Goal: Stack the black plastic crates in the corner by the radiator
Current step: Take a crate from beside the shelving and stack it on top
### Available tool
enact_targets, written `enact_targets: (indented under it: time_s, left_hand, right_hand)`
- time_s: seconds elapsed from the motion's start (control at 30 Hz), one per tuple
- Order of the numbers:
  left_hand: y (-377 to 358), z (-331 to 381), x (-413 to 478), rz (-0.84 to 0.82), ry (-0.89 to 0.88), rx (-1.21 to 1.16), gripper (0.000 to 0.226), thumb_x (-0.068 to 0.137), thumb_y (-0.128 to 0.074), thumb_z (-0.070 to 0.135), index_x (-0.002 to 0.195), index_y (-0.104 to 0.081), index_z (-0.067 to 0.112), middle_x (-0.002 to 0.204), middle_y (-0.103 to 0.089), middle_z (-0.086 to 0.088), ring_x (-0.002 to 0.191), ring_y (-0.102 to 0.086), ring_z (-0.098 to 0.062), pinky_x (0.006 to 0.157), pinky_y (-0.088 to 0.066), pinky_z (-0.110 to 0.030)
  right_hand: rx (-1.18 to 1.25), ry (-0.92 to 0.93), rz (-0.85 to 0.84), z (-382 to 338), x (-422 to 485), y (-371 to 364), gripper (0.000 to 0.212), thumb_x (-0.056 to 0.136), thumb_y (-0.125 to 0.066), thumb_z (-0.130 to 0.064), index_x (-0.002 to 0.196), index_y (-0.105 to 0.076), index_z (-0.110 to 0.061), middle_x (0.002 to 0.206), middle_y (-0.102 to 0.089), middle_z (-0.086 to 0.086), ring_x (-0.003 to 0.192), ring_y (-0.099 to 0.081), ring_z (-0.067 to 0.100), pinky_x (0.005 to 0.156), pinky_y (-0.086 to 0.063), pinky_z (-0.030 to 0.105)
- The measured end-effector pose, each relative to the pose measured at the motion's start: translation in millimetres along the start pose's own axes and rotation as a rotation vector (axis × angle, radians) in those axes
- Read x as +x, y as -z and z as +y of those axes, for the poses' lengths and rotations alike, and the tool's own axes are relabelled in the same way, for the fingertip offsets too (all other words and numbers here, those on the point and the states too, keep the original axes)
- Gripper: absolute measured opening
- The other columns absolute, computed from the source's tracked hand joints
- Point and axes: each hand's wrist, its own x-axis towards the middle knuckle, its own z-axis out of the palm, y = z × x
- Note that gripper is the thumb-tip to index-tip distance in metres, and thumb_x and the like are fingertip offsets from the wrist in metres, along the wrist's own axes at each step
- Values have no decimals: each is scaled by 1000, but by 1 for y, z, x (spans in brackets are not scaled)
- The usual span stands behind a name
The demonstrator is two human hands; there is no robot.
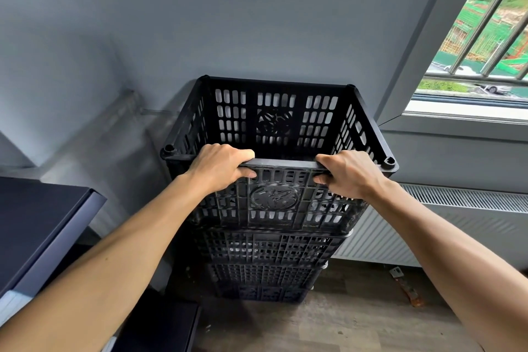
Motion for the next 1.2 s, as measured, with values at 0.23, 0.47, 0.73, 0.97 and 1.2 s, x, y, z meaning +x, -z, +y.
enact_targets:
  time_s: [0.23, 0.47, 0.73, 0.97, 1.2]
  left_hand:
    - [-2, 5, 0, 7, -16, 2, 39, 87, -53, 60, 86, -49, 21, 59, -55, 5, 58, -56, -18, 59, -37, -30]
    - [-5, 4, -3, 26, -13, -1, 39, 87, -53, 60, 83, -46, 22, 57, -50, 7, 57, -55, -17, 60, -41, -31]
    - [-8, 5, -2, 41, 7, 34, 43, 89, -49, 63, 80, -43, 21, 59, -50, 7, 57, -55, -18, 58, -44, -32]
    - [-7, 13, -4, 37, 35, 39, 37, 91, -50, 58, 87, -45, 21, 68, -52, 8, 66, -57, -17, 62, -43, -32]
    - [-11, 18, -7, 80, 50, 29, 35, 92, -52, 55, 97, -53, 21, 78, -54, 10, 78, -59, -16, 68, -36, -31]
  right_hand:
    - [4, -1, -8, 3, -7, 2, 25, 89, -61, -43, 84, -46, -25, 56, -41, -12, 53, -49, 17, 51, -39, 28]
    - [-13, -8, -14, 3, -7, 2, 25, 89, -60, -45, 86, -47, -24, 58, -48, -10, 53, -52, 18, 49, -38, 28]
    - [-9, -88, -43, -5, -3, 2, 29, 86, -62, -44, 91, -43, -23, 65, -57, -5, 60, -60, 24, 53, -49, 34]
    - [-23, -129, -29, -12, -5, 3, 31, 87, -63, -45, 95, -46, -19, 66, -52, -4, 65, -61, 27, 54, -40, 32]
    - [34, -168, -32, -16, -6, 3, 27, 85, -67, -40, 87, -49, -21, 68, -59, -3, 69, -64, 27, 61, -50, 36]
